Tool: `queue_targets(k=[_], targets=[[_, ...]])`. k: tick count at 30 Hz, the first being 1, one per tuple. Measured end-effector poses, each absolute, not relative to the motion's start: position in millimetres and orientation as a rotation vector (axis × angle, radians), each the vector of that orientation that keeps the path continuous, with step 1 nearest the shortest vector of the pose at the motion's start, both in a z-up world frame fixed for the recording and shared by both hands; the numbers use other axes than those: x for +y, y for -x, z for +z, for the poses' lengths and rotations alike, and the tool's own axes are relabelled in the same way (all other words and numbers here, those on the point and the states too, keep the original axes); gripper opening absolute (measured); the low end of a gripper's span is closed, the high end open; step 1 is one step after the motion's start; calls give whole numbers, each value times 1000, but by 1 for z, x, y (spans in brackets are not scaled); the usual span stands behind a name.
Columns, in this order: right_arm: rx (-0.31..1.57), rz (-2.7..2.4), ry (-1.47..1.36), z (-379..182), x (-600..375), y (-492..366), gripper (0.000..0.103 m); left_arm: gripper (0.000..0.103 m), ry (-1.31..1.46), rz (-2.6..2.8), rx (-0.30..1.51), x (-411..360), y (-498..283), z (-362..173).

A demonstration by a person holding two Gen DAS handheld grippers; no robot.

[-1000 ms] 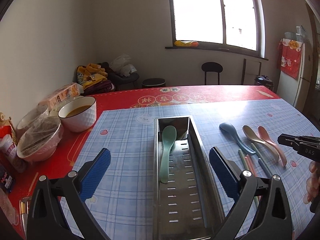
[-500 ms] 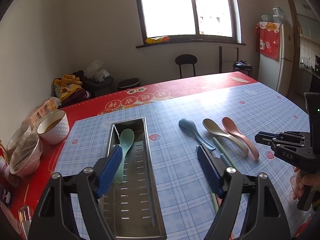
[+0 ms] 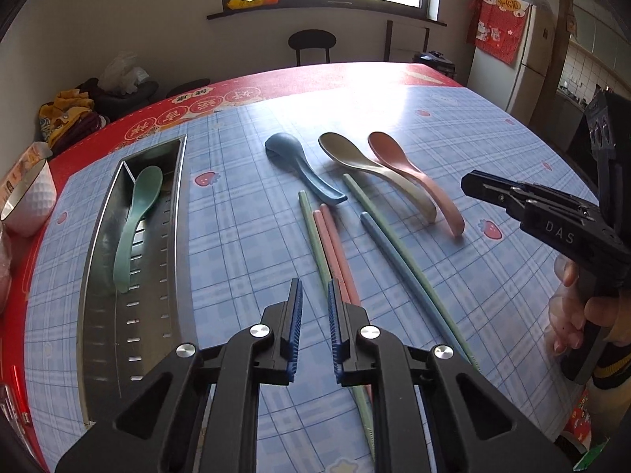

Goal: Organize utensils
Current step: 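Grasp the green chopstick with the left gripper while the right gripper approaches the pink spoon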

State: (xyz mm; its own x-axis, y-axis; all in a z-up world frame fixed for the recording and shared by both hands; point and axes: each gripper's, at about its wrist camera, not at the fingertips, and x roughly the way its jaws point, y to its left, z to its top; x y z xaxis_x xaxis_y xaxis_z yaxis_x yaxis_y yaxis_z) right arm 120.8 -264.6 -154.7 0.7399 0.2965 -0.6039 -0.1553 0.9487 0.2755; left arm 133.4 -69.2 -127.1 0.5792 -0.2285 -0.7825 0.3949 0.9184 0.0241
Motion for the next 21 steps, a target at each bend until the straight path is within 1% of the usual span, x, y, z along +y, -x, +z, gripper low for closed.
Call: queue_targets(k=[5, 11, 21], targets=[[693, 268, -239, -155, -269, -120, 9, 11, -226, -362, 939, -76, -135, -149], [700, 283, -253, -156, -270, -120, 9, 10, -254, -348, 921, -81, -136, -152], [697, 288, -263, -155, -272, -120, 9, 10, -249, -376, 948, -75, -130, -153]])
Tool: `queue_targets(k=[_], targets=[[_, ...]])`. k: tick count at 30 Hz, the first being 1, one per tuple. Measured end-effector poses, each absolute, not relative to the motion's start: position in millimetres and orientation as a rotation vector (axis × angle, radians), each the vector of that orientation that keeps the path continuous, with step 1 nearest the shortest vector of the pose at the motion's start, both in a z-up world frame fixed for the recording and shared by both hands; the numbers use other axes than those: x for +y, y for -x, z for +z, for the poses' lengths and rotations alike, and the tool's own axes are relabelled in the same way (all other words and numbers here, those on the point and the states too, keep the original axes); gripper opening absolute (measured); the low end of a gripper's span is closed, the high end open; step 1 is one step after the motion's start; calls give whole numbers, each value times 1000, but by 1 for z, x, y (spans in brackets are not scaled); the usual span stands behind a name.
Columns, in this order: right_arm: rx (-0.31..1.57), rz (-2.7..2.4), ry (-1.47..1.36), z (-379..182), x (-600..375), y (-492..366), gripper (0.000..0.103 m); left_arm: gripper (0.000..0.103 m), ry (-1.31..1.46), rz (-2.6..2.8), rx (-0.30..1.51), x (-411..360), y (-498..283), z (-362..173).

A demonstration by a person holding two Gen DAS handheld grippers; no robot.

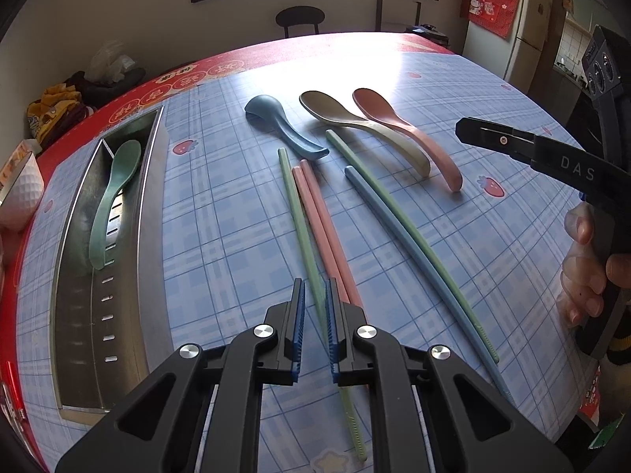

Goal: Organize utensils
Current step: 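Grasp the green chopstick with the left gripper while the right gripper approaches the pink spoon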

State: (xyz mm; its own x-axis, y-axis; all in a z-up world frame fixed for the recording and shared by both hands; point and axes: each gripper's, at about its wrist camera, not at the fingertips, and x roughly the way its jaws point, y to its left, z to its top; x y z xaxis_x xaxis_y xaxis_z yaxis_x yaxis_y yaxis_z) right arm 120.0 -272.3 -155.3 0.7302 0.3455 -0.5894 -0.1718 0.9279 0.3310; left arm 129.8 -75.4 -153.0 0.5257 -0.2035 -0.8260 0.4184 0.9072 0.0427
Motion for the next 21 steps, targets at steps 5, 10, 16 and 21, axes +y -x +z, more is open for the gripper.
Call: queue_targets(k=[5, 10, 16, 21], targets=[[697, 284, -268, -156, -274, -120, 9, 11, -250, -355, 935, -76, -138, -153], [697, 280, -265, -155, -273, -120, 9, 10, -231, -377, 926, -75, -141, -153], [708, 285, -280, -158, -276, -121, 9, 7, -224, -356, 865, -75, -130, -156], [719, 287, -298, -159, -278, -124, 9, 5, -173, -321, 828, -61, -126, -151]])
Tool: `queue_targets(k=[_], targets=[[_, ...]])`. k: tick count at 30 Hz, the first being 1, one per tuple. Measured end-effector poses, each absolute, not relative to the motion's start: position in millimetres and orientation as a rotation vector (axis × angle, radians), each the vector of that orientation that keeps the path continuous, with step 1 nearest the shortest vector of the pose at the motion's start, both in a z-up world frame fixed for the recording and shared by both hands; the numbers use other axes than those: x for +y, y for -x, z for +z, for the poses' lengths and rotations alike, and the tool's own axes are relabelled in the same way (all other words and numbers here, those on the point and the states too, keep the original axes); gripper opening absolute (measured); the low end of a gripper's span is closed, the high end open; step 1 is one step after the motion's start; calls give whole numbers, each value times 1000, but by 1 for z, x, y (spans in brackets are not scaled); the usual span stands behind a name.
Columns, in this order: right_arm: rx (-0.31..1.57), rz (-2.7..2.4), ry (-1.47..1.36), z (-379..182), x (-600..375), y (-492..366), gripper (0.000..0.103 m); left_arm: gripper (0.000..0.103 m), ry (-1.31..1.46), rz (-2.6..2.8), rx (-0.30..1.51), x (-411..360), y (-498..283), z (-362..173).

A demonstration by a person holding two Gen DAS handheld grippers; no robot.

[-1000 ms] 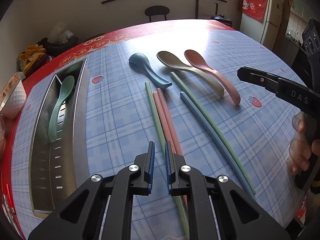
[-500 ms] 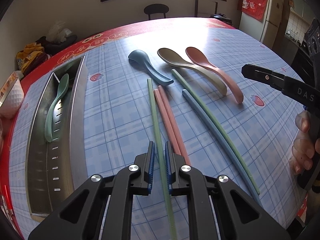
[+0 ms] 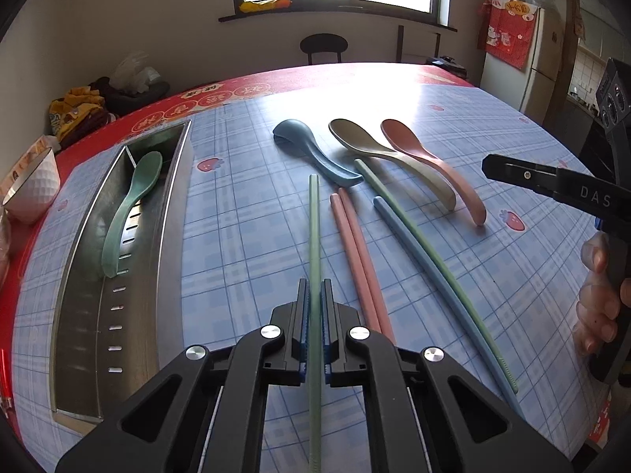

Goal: Organize utensils
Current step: 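Grasp the green chopstick with the left gripper while the right gripper approaches the pink spoon, then close the right gripper on the pink spoon handle and lift it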

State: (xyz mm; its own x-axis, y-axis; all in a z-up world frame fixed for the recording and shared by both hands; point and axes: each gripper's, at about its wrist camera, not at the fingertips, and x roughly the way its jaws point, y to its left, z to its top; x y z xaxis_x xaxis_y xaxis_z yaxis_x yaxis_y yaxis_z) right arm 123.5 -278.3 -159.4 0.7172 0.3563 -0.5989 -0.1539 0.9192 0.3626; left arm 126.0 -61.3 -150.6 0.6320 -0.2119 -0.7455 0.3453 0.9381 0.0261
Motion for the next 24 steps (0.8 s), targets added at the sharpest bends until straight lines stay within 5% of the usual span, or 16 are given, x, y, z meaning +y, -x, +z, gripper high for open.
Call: queue_targets(k=[16, 20, 24], targets=[[785, 284, -416, -165, -293, -142, 9, 5, -24, -321, 737, -36, -120, -135], [826, 310, -519, -168, -302, -156, 22, 5, -8, -329, 730, -33, -119, -134], [856, 298, -503, -169, -296, -168, 23, 5, 12, -334, 728, -29, -120, -135]])
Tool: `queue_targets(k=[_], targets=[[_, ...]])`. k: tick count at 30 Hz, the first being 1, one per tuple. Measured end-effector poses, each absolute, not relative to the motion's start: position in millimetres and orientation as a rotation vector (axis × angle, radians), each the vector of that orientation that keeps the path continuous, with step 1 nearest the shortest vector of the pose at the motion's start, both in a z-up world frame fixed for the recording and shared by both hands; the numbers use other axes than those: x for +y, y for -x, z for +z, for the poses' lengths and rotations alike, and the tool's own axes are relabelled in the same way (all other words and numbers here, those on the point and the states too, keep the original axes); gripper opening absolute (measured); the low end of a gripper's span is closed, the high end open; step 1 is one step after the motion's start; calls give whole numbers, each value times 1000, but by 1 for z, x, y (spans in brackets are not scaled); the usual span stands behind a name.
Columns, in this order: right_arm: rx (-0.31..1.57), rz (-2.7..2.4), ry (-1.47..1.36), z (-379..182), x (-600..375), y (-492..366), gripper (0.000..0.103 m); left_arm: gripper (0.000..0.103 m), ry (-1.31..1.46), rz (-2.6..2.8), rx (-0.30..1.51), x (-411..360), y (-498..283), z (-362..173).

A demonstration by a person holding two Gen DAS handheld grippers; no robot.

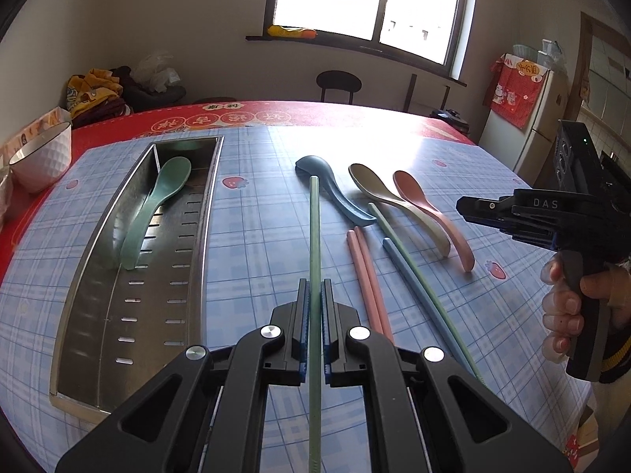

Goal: Organize utensils
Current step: 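Close the right gripper on the pink spoon handle and lift it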

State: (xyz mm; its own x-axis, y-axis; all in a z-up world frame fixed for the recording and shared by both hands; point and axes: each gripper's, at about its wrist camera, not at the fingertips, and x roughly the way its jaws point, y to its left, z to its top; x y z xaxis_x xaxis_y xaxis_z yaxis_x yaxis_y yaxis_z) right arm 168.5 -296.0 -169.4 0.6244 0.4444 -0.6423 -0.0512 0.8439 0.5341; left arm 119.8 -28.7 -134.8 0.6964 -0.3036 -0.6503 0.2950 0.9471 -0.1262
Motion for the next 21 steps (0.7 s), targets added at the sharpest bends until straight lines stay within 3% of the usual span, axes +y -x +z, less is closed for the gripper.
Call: queue_targets(k=[12, 15, 21], targets=[[934, 293, -541, -187, -274, -193, 21, 5, 21, -343, 724, -28, -118, -135], [938, 296, -582, -193, -274, -194, 7, 5, 24, -343, 725, -29, -118, -136], [872, 318, -625, -195, -277, -183, 7, 5, 22, -343, 728, -29, -118, -136]])
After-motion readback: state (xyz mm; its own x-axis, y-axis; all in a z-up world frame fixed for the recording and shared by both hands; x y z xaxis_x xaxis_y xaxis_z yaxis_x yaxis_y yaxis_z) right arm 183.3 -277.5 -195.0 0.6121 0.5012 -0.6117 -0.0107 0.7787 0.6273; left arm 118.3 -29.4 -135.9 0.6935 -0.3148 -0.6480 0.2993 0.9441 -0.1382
